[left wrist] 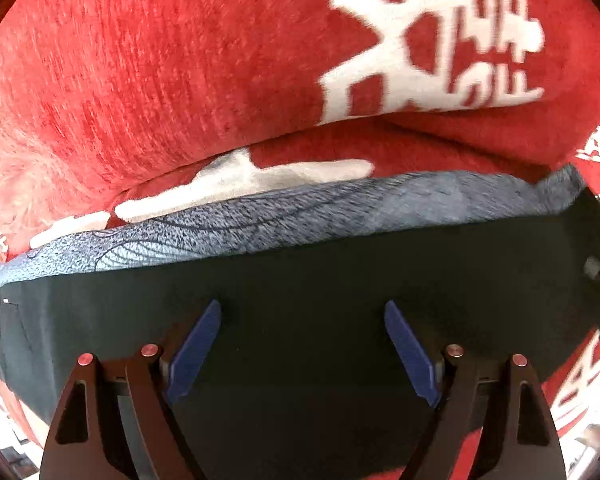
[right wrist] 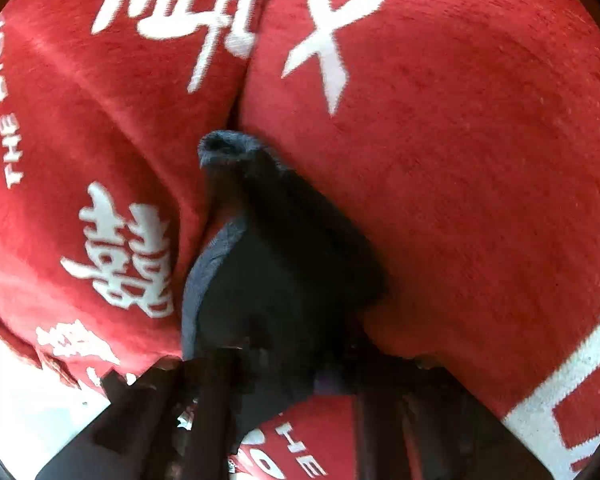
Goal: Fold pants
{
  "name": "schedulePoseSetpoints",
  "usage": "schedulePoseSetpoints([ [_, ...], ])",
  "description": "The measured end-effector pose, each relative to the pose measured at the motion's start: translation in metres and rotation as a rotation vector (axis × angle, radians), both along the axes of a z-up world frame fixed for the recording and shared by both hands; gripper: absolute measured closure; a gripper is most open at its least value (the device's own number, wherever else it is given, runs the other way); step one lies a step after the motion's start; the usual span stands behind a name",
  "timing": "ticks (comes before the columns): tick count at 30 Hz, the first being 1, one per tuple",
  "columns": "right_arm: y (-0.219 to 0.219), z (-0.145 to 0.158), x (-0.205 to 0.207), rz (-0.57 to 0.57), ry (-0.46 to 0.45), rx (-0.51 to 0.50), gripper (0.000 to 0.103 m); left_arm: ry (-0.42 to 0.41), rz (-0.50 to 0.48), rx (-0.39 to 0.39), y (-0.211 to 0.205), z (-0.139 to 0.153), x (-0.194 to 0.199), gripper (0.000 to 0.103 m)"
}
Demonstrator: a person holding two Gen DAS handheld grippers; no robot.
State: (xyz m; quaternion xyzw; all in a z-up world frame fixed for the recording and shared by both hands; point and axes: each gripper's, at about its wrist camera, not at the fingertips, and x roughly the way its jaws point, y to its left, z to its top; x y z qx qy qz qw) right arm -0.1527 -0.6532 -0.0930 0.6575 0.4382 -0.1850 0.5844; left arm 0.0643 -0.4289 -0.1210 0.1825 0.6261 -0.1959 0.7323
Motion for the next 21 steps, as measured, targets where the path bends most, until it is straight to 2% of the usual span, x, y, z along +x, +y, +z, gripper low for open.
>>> schedulePoseSetpoints([
  [3,0.003,0.05,0.009,0.162,-0.061,-0.159,0.092,-0.015,-0.059,0.014,0.007,0.003,-0.007,0.018],
  [5,0.004,0.05,0.008,0.236,-0.005,-0.197,0.091,-0.005,-0.042,0.013,0.01,-0.01,-0.013,0.014],
  [6,0.002,0.038,0.006,0.25,0.058,-0.191,0.086,-0.023,-0.025,0.005,0.01,-0.011,-0.012,0.01],
  [7,-0.003,0.025,-0.002,0.243,0.156,-0.185,0.084,-0.01,-0.014,0.011,0.01,-0.011,-0.01,0.01],
  [8,-0.008,0.018,-0.011,0.205,0.207,-0.164,0.08,0.003,-0.005,0.017,0.009,-0.009,-0.007,0.01],
  [9,-0.013,0.017,-0.024,0.114,0.162,-0.111,0.08,0.004,-0.004,0.022,0.01,-0.004,-0.004,0.01],
  [10,-0.017,0.024,-0.034,0.059,0.173,-0.113,0.078,-0.012,-0.009,0.023,0.01,0.001,-0.001,0.01],
  [11,-0.017,0.033,-0.037,0.06,0.193,-0.142,0.076,-0.028,-0.011,0.022,0.014,0.011,0.002,0.01],
  [12,-0.016,0.052,-0.036,0.087,0.228,-0.223,0.074,-0.053,-0.011,0.023,0.016,0.017,0.006,0.01],
  [13,-0.014,0.066,-0.034,0.112,0.225,-0.279,0.073,-0.071,-0.007,0.02,0.016,0.022,0.011,0.01],
  [16,-0.007,0.102,-0.001,0.253,0.099,-0.398,0.073,-0.083,0.023,0.032,0.015,0.023,0.023,0.01],
  [18,0.002,0.099,0.031,0.349,0.049,-0.394,0.072,-0.064,0.043,0.059,0.012,0.011,0.036,0.01],
  [21,0.007,0.063,0.083,0.479,0.06,-0.374,0.07,-0.08,0.052,0.089,-0.009,-0.006,0.037,0.01],
])
